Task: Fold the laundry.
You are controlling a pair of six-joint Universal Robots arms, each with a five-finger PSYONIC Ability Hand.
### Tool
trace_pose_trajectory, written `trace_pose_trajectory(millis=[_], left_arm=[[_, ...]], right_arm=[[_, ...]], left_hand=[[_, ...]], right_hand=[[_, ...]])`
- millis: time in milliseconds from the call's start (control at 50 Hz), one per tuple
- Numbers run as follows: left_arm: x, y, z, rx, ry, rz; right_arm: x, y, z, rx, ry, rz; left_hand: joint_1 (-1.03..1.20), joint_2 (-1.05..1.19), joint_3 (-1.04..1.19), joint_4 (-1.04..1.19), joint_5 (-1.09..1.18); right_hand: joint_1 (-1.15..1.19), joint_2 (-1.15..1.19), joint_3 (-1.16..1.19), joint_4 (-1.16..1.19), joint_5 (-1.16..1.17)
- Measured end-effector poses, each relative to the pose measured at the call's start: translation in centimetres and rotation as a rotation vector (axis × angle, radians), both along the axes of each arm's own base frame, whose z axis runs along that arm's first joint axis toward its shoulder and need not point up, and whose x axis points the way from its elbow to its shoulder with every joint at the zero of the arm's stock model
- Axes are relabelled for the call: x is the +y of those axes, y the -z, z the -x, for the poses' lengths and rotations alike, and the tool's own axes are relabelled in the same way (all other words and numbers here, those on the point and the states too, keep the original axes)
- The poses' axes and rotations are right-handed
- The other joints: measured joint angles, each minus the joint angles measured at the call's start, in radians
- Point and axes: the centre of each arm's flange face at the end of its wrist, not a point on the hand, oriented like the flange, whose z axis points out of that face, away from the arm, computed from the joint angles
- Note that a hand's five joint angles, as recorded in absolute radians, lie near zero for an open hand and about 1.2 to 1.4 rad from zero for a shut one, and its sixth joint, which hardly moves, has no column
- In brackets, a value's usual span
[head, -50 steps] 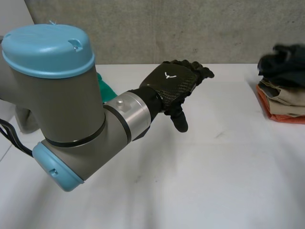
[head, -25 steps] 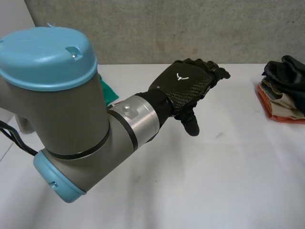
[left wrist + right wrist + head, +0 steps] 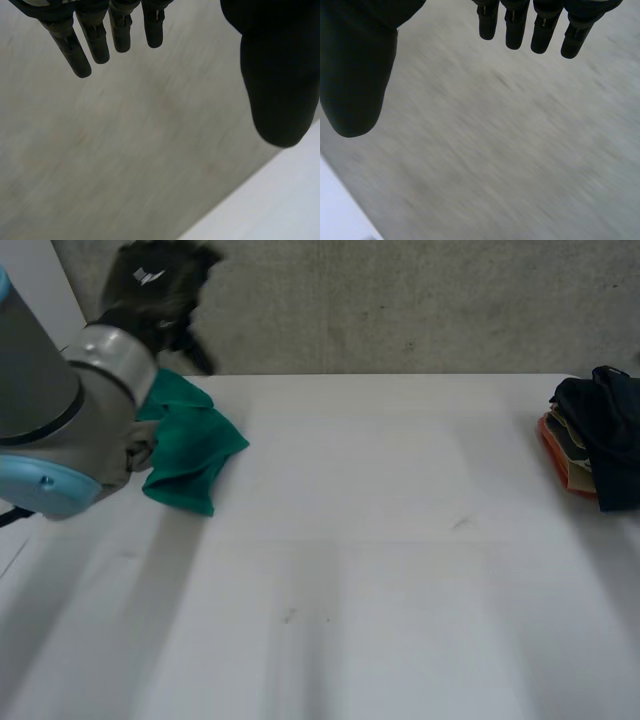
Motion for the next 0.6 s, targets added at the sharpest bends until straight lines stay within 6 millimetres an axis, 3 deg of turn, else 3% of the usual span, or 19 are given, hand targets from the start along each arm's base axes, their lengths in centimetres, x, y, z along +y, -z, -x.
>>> trace_pose_trajectory(millis=[60,100,120,200,300,360,400,420,440,460,520,600], left_arm=[[-4.2,3.9,-2.9,-0.112,-0.095,-0.051],[-5.9,6.1,-4.1,-0.167,-0.119,-0.08],[-7.4,8.4,-5.1,-0.22,-0.13,-0.113],[-10.3,13.8,-7.1,-0.317,-0.109,-0.18],[-12.4,18.6,-7.7,-0.354,-0.043,-0.22],[-13.1,20.4,-7.5,-0.356,-0.011,-0.227],[-13.5,21.5,-7.3,-0.355,0.01,-0.231],[-13.6,21.8,-7.2,-0.355,0.015,-0.231],[-13.7,22.1,-7.1,-0.353,0.021,-0.231],[-13.7,22.1,-7.1,-0.352,0.022,-0.23],[-13.8,22.0,-6.7,-0.346,0.022,-0.217],[-13.8,20.3,-6.0,-0.334,0.002,-0.179]], right_arm=[[2.6,2.2,-3.6,0.023,-0.132,-0.037],[3.7,3.4,-4.8,0.033,-0.173,-0.067],[4.6,4.6,-5.7,0.042,-0.202,-0.1],[6.5,7.9,-6.9,0.081,-0.234,-0.209],[7.8,11.3,-6.9,0.158,-0.216,-0.334],[8.1,12.4,-6.7,0.198,-0.202,-0.377],[8.3,12.9,-6.5,0.223,-0.192,-0.401],[8.3,13.0,-6.4,0.228,-0.19,-0.406],[8.4,13.2,-6.3,0.238,-0.186,-0.415],[8.4,13.2,-6.3,0.24,-0.185,-0.417],[8.4,13.2,-6.2,0.246,-0.179,-0.422],[8.4,13.1,-6.1,0.244,-0.17,-0.422]], left_hand=[[0.0,0.0,0.0,0.0,0.0],[0.0,0.0,0.0,0.0,0.0],[0.0,0.0,0.0,0.0,0.0],[0.0,0.0,0.0,0.0,0.0],[0.0,0.0,0.0,0.0,0.0],[0.042,0.035,0.033,0.033,0.021],[0.304,0.275,0.249,0.258,0.237],[0.304,0.275,0.249,0.258,0.237],[0.539,0.474,0.466,0.475,0.448],[0.731,0.703,0.669,0.683,0.652],[0.912,0.944,0.942,0.961,0.915],[0.912,0.965,0.97,0.995,0.92]], right_hand=[[0.0,0.0,0.0,0.0,0.0],[0.0,0.0,0.0,0.0,0.0],[0.0,0.0,0.0,0.0,0.0],[0.0,0.0,0.0,0.0,0.001],[0.0,0.0,0.0,0.0,0.0],[0.0,0.0,0.0,0.0,0.0],[0.0,0.0,0.0,0.0,0.001],[0.0,0.0,0.0,0.0,0.0],[0.0,0.0,0.0,0.0,0.0],[0.0,0.0,0.0,0.0,0.0],[0.0,0.0,0.0,0.0,0.0],[0.0,0.0,0.0,0.0,0.0]])
